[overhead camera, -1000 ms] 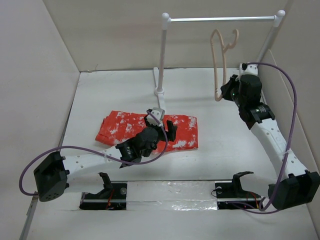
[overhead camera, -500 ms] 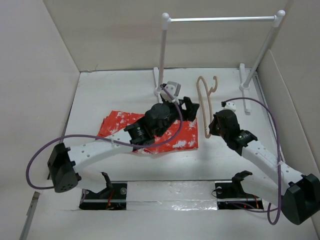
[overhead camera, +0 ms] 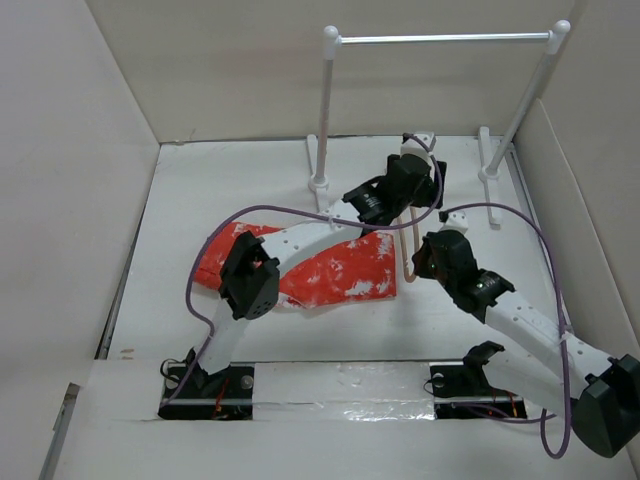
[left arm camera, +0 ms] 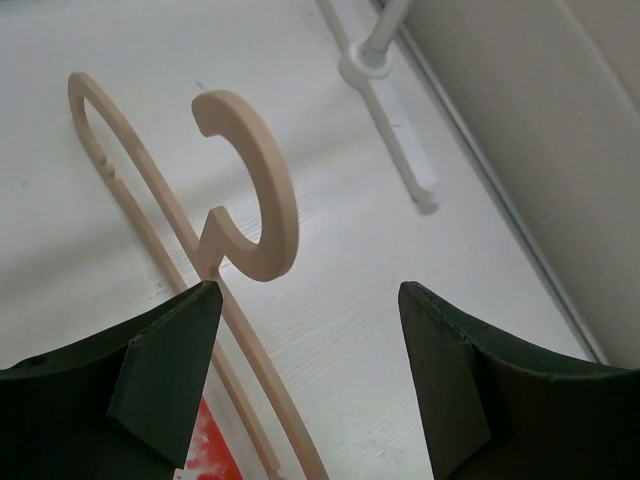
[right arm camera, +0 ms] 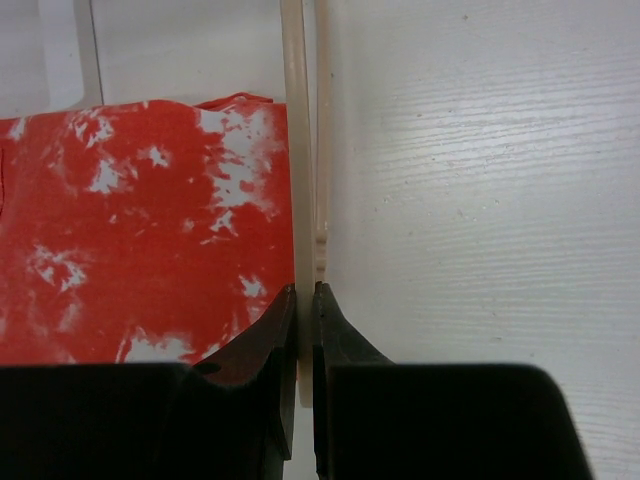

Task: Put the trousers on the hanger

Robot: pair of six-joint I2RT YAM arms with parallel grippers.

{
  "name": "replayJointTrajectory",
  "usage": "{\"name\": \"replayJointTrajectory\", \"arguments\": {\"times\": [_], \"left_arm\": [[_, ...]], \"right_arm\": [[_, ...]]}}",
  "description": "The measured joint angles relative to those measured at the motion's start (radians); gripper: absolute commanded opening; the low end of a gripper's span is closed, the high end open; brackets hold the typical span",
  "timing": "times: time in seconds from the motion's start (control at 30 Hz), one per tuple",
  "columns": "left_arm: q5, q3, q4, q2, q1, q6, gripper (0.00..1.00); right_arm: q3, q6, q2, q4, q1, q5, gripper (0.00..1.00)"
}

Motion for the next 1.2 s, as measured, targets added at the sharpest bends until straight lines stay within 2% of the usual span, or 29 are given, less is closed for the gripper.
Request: {"name": "replayJointTrajectory", "arguments": {"times": [0.1,0.23,0.33,0.37,0.63,0.77,0.93,0.97,1.0,1.03,1.07,1.1,1.17,1.2], "left_arm": [[-0.018,0.061,-0.059,0.08,0.008,-0.014,0.69],[-0.028,0.069,-0.1,0.114,0.022,-0.028,0.68],[-0.025,0.072,-0.107,0.117,0.035,-0.044,0.56],[-0.025,0.074,-0.106,0.117,0.04,-0.049,0.48],[-0.019,0.073,-0.089,0.117,0.053,-0.066,0.44],[-0.002,0.073,-0.082,0.119,0.051,-0.072,0.23],[-0.016,0.073,-0.078,0.119,0.045,-0.068,0.13],[-0.023,0.073,-0.078,0.119,0.045,-0.064,0.13],[-0.028,0.073,-0.076,0.119,0.045,-0.06,0.18],[-0.036,0.073,-0.076,0.119,0.044,-0.057,0.23],[-0.047,0.074,-0.074,0.119,0.041,-0.053,0.35],[-0.062,0.074,-0.073,0.119,0.037,-0.043,0.42],[-0.089,0.074,-0.079,0.122,0.032,-0.03,0.52],[-0.101,0.074,-0.079,0.125,0.031,-0.022,0.52]], "right_arm": [[0.0,0.0,-0.01,-0.001,0.004,0.0,0.0],[-0.002,0.0,-0.021,-0.002,0.005,-0.003,0.0],[-0.003,0.0,-0.023,-0.002,0.004,-0.003,0.0],[-0.005,0.0,-0.023,-0.003,0.005,-0.003,0.0],[-0.019,0.005,-0.034,0.011,0.006,-0.002,0.0],[-0.033,0.008,-0.035,0.027,0.009,0.002,0.0],[-0.039,0.018,-0.035,0.035,0.024,0.016,0.0],[-0.039,0.022,-0.035,0.037,0.029,0.02,0.0],[-0.039,0.026,-0.036,0.039,0.034,0.026,0.0],[-0.039,0.03,-0.037,0.039,0.039,0.031,0.0],[-0.039,0.034,-0.037,0.04,0.045,0.035,0.0],[-0.039,0.036,-0.038,0.043,0.049,0.036,0.0],[-0.039,0.042,-0.042,0.043,0.06,0.039,0.0],[-0.039,0.045,-0.042,0.043,0.063,0.042,0.0]]}}
